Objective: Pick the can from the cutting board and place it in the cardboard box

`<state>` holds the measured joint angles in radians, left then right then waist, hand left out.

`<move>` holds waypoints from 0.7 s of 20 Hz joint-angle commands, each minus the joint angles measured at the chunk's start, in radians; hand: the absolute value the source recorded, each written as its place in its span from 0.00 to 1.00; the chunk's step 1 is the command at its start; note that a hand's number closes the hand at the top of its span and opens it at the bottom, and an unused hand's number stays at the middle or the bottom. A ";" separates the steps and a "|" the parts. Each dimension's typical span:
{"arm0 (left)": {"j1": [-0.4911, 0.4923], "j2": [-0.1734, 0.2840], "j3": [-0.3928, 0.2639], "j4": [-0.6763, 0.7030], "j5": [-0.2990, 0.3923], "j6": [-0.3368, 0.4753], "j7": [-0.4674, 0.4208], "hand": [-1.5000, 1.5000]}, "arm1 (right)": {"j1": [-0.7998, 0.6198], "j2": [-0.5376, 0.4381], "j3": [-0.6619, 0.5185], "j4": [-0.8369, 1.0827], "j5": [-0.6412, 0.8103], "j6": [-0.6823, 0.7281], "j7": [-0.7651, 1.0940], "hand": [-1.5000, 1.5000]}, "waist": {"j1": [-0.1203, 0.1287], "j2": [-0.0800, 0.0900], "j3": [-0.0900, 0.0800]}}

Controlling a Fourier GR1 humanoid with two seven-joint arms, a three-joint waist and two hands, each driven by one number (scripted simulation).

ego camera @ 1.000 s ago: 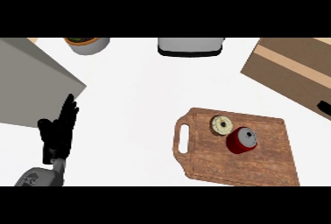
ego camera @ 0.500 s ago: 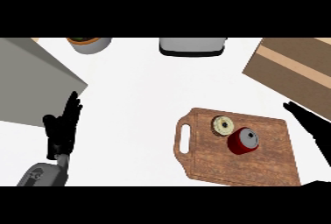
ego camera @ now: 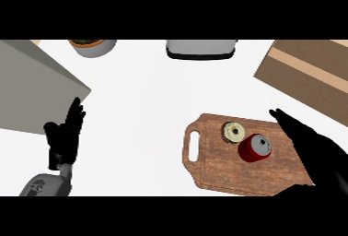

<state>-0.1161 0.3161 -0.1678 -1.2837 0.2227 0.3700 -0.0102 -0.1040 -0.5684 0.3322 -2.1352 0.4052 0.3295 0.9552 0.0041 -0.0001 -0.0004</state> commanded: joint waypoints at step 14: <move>0.039 -0.013 0.082 0.006 -0.027 -0.092 -0.019 0.50 | -0.012 0.162 0.039 0.081 0.154 0.097 0.125 0.00 | -0.006 -0.001 0.000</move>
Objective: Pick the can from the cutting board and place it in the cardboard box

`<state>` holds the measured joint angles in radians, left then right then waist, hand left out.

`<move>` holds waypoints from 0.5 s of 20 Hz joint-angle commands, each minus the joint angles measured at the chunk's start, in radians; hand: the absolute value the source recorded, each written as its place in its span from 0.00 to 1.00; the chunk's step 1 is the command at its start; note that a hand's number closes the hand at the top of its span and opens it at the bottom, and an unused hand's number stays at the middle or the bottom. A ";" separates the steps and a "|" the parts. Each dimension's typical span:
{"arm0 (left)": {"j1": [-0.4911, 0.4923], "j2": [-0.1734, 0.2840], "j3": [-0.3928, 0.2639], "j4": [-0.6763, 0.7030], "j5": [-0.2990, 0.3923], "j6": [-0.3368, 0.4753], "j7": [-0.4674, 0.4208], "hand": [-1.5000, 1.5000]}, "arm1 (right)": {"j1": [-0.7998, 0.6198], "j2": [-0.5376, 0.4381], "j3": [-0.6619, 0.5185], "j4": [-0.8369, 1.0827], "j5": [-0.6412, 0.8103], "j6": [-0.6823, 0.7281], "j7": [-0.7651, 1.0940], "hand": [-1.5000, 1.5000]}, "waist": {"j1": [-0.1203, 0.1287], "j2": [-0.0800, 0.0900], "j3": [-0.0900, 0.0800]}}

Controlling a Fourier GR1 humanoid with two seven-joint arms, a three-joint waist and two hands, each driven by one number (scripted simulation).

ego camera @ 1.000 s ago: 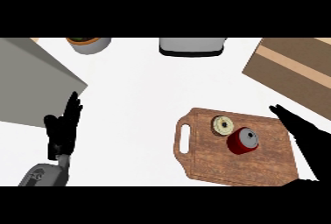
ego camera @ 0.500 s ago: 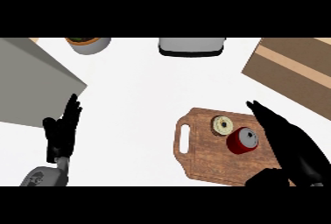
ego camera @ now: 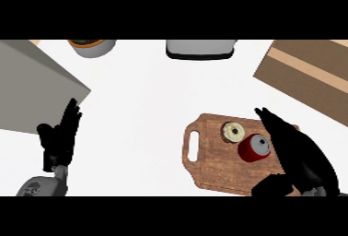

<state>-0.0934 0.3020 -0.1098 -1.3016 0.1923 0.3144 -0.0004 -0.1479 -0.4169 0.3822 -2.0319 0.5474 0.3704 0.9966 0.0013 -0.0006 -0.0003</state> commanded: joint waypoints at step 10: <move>0.011 -0.056 0.015 -0.016 -0.070 0.012 0.012 0.50 | -0.005 0.049 -0.057 0.171 0.100 0.070 -0.034 0.00 | -0.002 0.000 0.000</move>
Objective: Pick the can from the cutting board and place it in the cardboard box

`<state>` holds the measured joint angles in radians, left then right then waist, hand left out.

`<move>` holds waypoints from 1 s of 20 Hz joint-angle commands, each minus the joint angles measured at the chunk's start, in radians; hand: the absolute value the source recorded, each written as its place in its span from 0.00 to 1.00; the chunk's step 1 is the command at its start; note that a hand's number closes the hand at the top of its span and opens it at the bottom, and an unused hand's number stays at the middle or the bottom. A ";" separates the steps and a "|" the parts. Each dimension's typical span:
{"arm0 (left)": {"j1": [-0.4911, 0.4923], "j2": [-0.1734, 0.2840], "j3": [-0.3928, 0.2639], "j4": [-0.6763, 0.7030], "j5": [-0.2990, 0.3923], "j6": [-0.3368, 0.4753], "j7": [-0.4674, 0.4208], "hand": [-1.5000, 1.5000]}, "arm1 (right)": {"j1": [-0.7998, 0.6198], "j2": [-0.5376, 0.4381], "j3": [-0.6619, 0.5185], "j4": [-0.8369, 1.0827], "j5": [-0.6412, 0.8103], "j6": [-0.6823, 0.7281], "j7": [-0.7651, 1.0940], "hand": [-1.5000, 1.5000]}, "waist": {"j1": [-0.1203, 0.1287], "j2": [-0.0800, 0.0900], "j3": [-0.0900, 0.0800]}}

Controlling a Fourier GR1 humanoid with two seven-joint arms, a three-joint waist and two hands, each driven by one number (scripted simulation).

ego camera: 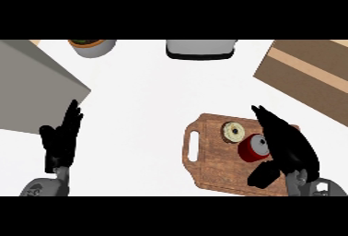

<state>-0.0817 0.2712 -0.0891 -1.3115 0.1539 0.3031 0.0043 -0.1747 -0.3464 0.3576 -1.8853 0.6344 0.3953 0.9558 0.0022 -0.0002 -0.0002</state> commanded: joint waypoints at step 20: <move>0.043 -0.064 0.092 -0.003 -0.066 -0.088 -0.025 0.50 | -0.002 0.127 -0.076 0.289 0.227 -0.015 -0.186 0.00 | 0.001 0.000 0.000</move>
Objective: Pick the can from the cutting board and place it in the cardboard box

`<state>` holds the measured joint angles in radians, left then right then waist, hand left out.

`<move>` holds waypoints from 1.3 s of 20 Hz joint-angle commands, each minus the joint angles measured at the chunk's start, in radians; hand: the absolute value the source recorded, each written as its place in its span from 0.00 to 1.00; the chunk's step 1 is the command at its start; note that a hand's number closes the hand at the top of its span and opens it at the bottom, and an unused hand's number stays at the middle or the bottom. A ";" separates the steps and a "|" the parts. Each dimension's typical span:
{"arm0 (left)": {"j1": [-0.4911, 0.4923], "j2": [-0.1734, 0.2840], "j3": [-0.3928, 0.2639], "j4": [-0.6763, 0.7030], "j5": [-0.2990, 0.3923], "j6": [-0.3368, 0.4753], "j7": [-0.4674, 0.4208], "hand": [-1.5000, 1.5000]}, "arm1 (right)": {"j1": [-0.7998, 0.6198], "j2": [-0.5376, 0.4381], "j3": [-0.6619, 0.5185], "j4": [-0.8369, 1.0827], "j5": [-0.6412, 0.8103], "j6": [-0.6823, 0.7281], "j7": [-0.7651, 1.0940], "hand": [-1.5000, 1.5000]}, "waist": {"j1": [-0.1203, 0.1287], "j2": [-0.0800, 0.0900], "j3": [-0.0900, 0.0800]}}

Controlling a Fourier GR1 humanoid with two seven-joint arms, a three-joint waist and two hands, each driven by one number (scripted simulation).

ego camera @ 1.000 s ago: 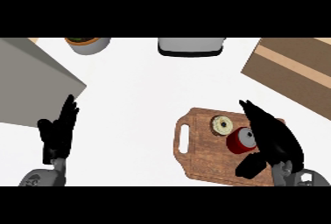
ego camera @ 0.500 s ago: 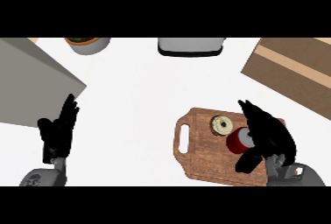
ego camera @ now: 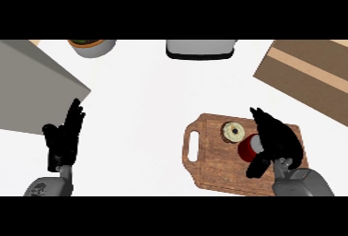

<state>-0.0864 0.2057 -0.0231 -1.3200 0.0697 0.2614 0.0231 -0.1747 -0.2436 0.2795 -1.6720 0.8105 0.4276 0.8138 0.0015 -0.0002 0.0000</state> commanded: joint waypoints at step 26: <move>-0.043 -0.049 0.088 0.029 -0.073 -0.048 0.014 0.50 | -0.005 0.042 -0.067 0.263 0.227 -0.257 -0.414 1.00 | 0.000 0.001 0.000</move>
<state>-0.1082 0.1502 0.0527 -1.2858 0.0021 0.2100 0.0082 -0.2045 -0.1776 0.2379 -1.5063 1.0209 0.2602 0.5063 0.0013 -0.0008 -0.0007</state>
